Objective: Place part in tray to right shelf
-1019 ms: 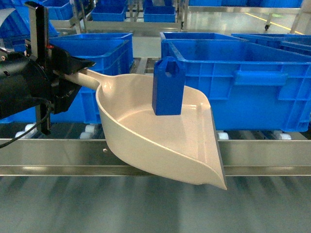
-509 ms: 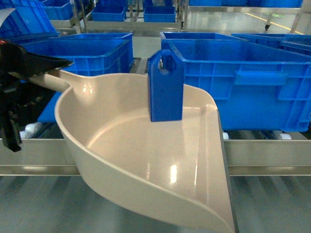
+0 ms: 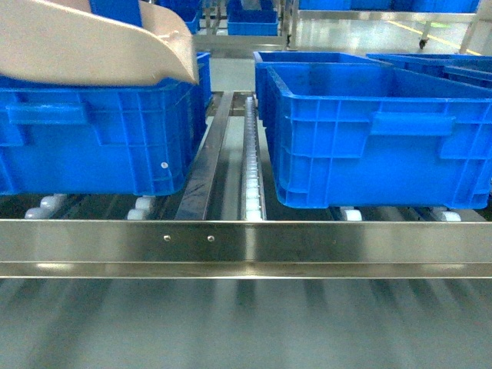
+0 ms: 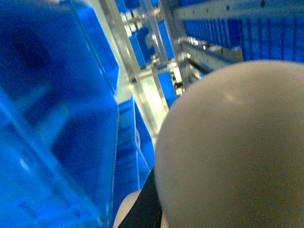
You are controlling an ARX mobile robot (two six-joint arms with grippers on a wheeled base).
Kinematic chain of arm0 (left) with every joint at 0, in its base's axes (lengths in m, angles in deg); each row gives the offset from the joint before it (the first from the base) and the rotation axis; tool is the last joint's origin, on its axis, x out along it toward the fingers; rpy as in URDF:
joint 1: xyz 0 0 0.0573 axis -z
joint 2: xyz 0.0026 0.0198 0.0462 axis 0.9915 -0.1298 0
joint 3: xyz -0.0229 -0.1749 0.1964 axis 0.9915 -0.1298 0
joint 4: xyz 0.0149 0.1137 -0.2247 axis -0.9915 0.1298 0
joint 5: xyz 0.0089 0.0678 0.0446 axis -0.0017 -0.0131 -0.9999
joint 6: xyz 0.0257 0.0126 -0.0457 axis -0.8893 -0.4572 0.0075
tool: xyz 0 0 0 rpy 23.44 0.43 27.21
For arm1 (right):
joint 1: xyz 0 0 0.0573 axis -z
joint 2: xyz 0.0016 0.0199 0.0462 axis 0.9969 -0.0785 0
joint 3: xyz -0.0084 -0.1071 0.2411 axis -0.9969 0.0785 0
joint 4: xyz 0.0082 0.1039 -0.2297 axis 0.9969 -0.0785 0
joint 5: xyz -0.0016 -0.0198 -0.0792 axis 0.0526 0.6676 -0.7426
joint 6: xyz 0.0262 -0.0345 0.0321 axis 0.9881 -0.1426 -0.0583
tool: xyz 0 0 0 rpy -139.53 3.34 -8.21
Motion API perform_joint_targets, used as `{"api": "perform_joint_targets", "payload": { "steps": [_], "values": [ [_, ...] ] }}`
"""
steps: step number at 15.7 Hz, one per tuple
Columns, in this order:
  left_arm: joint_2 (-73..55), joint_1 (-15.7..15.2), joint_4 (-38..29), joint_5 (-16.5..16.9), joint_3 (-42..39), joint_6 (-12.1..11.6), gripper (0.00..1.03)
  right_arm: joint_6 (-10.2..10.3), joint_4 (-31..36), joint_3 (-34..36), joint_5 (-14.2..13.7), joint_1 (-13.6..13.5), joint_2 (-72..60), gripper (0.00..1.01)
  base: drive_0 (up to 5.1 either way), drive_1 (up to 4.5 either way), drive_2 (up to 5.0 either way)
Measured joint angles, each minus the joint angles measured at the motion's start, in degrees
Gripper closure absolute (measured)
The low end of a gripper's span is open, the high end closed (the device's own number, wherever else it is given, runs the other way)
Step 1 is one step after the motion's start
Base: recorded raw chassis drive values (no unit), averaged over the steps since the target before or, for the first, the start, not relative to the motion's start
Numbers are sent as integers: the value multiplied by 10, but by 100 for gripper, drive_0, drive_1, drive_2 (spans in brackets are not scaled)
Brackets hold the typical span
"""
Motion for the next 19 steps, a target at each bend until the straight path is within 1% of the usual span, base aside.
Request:
{"api": "perform_joint_targets", "payload": {
  "steps": [1,2,3,4,5,6,7,8,9,10,11,12,13,14,15,16,17,18,19],
  "values": [
    [-33,0,33,-53,60,-14,89,0,0,0,0,0,0,3,0,0,0],
    [-77,10,87,-123,138,-33,89,0,0,0,0,0,0,3,0,0,0],
    [-126,11,140,-189,218,-66,89,0,0,0,0,0,0,3,0,0,0],
    [-170,20,169,-258,288,-126,89,0,0,0,0,0,0,3,0,0,0],
    [-206,24,179,-320,349,-196,89,0,0,0,0,0,0,3,0,0,0],
    [-226,24,186,-369,398,-254,89,0,0,0,0,0,0,3,0,0,0],
    [-232,26,176,-410,433,-313,89,0,0,0,0,0,0,3,0,0,0],
    [-228,25,165,-423,455,-354,89,0,0,0,0,0,0,3,0,0,0],
    [-223,25,171,-418,458,-366,89,0,0,0,0,0,0,3,0,0,0],
    [-223,26,169,-425,456,-383,89,0,0,0,0,0,0,3,0,0,0],
    [-218,26,170,-414,442,-383,89,0,0,0,0,0,0,3,0,0,0],
    [-198,26,175,-394,410,-368,89,0,0,0,0,0,0,3,0,0,0],
    [-162,26,168,-365,353,-334,89,0,0,0,0,0,0,3,0,0,0],
    [-104,21,156,-327,279,-286,89,0,0,0,0,0,0,3,0,0,0],
    [72,-17,68,-245,70,-170,89,0,0,0,0,0,0,3,0,0,0],
    [136,-33,27,-215,-5,-146,89,0,0,0,0,0,0,3,0,0,0],
    [202,-37,12,-205,-77,-132,89,0,39,9,30,10,5,8,0,0,0],
    [231,-43,65,-168,-88,-151,89,0,57,18,64,24,12,13,0,0,0],
    [246,-47,106,-130,-90,-182,89,0,61,23,85,33,21,17,0,0,0]
  ]
}}
